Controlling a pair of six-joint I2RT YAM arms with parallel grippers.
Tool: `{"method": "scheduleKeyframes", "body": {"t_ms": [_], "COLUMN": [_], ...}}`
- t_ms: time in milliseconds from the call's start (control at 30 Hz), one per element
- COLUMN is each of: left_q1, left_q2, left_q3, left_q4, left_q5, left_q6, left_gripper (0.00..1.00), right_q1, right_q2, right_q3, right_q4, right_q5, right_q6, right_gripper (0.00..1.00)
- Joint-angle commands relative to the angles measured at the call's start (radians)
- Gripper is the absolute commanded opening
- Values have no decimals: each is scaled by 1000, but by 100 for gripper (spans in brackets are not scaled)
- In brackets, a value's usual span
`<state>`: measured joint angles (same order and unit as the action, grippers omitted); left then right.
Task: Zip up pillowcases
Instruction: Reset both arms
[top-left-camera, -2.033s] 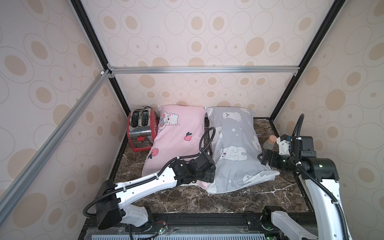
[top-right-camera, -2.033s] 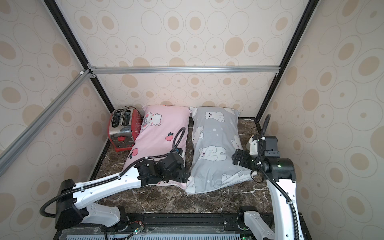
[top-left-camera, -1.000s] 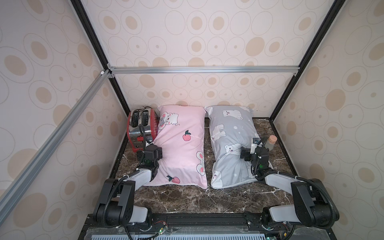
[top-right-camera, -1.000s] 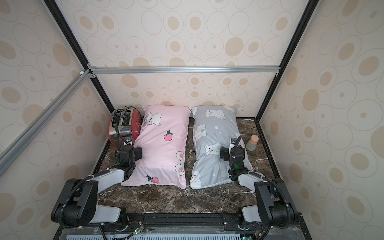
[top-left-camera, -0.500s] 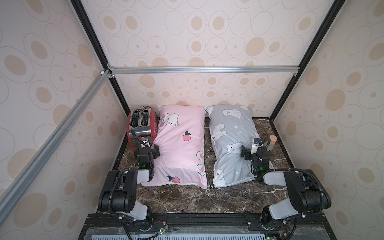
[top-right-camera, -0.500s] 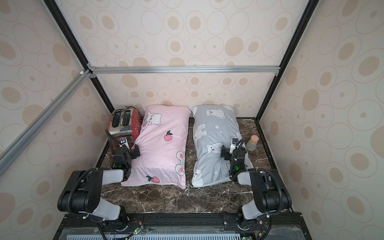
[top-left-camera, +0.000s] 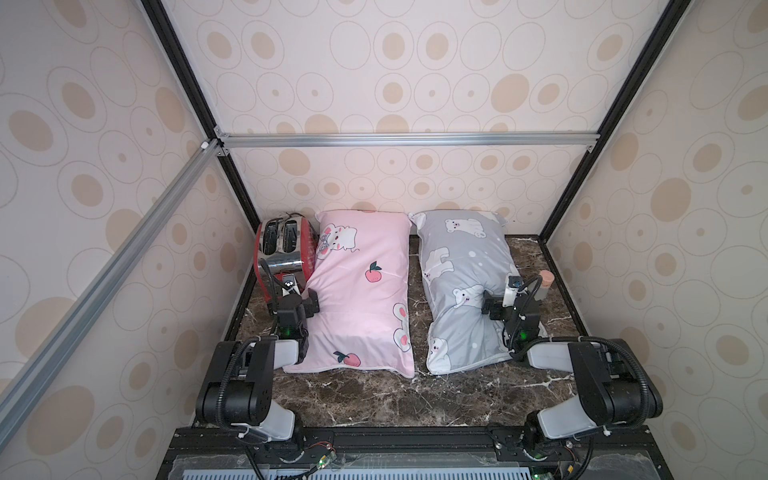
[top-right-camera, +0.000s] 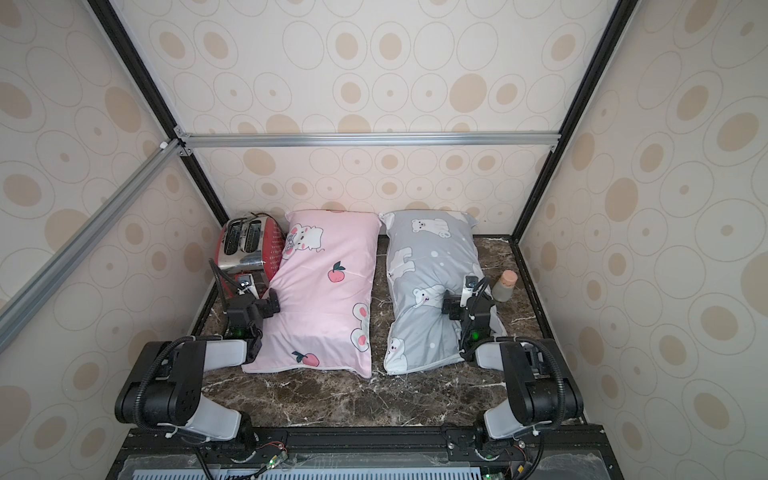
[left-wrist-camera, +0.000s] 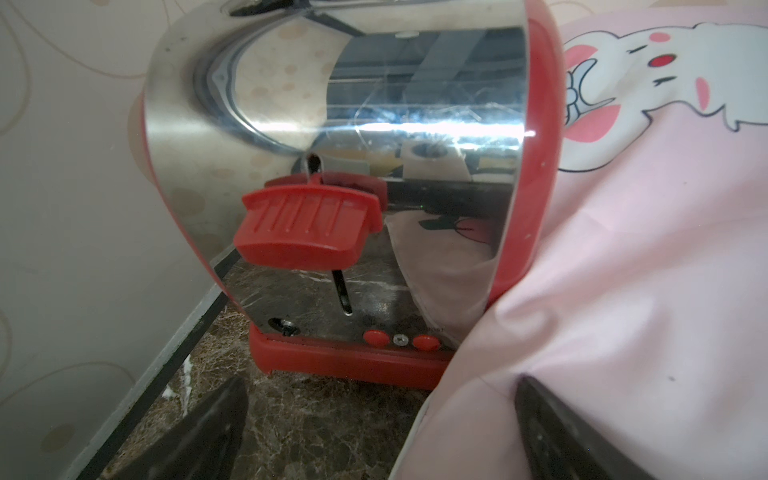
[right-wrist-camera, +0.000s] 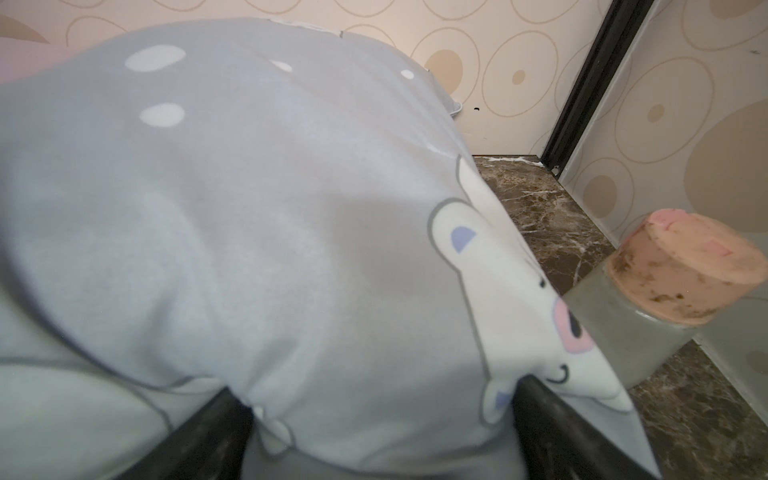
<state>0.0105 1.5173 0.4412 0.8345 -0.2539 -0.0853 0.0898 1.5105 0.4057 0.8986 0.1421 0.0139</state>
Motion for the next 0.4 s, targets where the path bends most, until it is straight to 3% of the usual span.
{"method": "scheduleKeyframes", "body": {"t_ms": [0,367], "left_q1": [6,5], "left_q2": [13,14], "left_q3": [-12,-11], "left_q4": [-12,-12], "left_q5": [4,5], "left_q6": [16,16], "left_gripper": [99,99], "right_q1": [-18,-18], "right_q2": [30,30], "right_q3": [12,13], "right_q4": [-89,-89], "right_q5": [43,41], "right_q6": [-14,-14], "right_gripper": [100,97]}}
